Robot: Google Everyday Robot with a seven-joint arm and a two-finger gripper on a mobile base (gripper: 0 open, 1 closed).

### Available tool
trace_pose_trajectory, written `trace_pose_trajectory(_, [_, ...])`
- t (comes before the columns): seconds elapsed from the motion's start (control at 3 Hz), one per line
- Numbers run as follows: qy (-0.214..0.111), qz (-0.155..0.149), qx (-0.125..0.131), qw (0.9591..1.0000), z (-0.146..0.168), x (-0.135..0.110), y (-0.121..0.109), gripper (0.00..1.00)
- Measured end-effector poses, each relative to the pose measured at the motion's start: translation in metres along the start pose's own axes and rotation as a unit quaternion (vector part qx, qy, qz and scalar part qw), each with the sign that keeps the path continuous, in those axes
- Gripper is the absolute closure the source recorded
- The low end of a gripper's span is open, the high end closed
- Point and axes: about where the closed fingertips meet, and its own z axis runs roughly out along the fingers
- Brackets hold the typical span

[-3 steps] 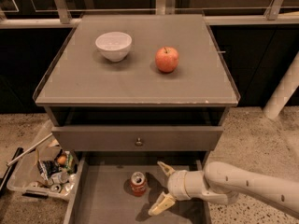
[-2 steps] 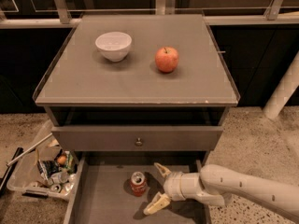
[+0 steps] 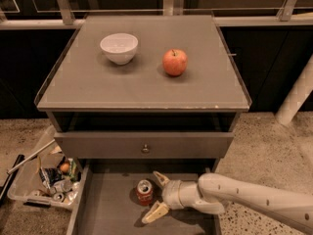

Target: Pick coke can from middle drawer and place on counter

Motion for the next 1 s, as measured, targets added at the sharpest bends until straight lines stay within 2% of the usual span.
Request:
trace_pose_trajectory(0.33, [-0.003, 0.004, 0.001, 1.0, 0.0133, 0.0036, -0.0056, 0.0])
trace_pose_trajectory(0.67, [-0.003, 0.005, 0.001, 1.0, 0.0147, 0.0039, -0.0061, 0.16])
trace_pose_trajectory(1.0, [-0.003, 0.005, 0.001, 1.0, 0.0147, 0.0039, -0.0061, 0.39])
